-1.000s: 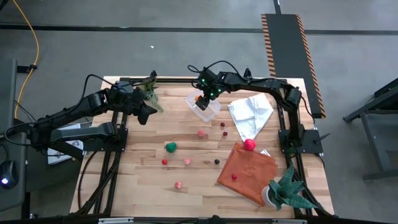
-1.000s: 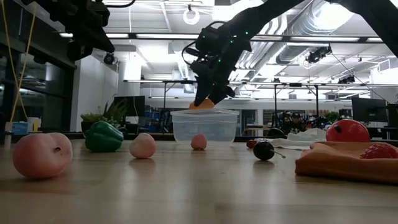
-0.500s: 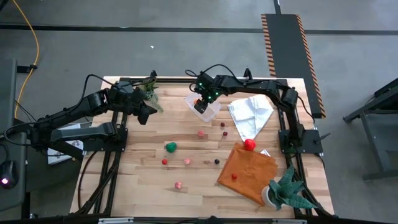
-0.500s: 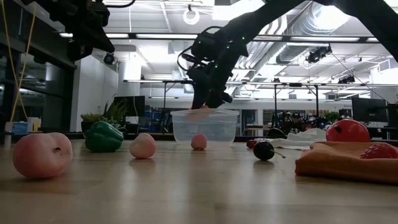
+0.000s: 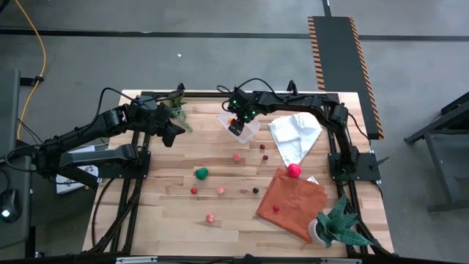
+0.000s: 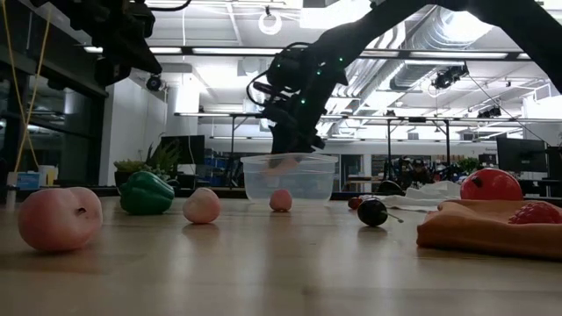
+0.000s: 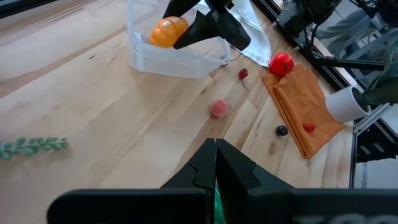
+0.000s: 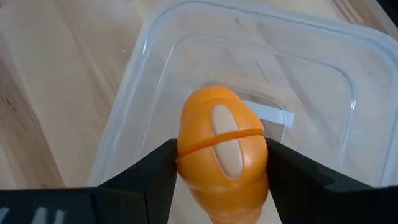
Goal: Pick and placing Produce into tupperware
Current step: Put the brown croissant into the transparent bin
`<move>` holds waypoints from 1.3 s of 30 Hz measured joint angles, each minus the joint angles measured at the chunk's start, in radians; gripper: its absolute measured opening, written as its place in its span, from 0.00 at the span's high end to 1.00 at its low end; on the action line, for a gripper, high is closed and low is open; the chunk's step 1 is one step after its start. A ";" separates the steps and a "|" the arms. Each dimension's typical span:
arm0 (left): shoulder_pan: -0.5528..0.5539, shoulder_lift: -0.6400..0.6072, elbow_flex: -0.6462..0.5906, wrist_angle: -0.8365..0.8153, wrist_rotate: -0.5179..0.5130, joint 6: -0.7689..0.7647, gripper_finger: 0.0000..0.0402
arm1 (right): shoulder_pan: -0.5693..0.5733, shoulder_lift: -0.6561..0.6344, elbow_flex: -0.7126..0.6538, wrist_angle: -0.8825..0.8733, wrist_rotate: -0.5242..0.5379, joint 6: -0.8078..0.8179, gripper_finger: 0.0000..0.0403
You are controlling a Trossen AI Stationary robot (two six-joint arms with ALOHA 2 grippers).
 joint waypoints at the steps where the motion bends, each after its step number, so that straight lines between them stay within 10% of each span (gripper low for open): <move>1: 0.000 0.000 0.000 0.000 0.000 0.000 1.00 | 0.000 0.000 0.000 0.001 0.000 -0.014 0.49; 39: 0.000 0.000 0.000 0.000 0.000 0.006 1.00 | 0.030 0.000 0.001 0.016 0.080 -0.140 0.49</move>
